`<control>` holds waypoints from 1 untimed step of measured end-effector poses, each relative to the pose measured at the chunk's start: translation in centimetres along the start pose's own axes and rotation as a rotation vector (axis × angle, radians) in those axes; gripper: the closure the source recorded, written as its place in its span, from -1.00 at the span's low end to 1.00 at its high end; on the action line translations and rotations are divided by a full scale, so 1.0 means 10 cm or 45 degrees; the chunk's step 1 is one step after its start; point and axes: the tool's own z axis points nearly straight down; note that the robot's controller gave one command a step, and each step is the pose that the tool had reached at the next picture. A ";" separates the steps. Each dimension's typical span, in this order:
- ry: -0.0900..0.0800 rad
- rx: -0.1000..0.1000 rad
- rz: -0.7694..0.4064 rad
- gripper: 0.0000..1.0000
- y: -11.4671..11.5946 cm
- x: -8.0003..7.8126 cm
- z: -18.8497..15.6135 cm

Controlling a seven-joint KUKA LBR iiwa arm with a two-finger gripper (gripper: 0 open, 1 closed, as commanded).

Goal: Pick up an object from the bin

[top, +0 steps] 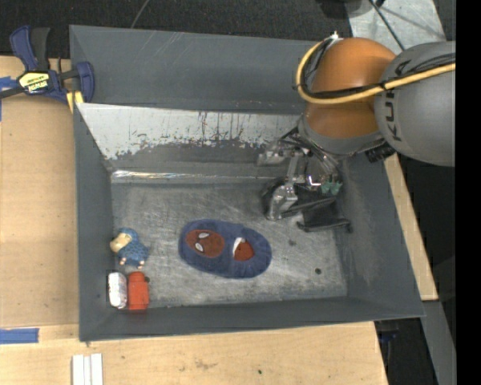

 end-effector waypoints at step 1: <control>-0.019 -0.001 -0.048 -1.00 -0.54 0.11 0.53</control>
Offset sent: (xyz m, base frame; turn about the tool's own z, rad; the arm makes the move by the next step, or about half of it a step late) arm -0.0174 -0.0630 -0.0657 -0.0352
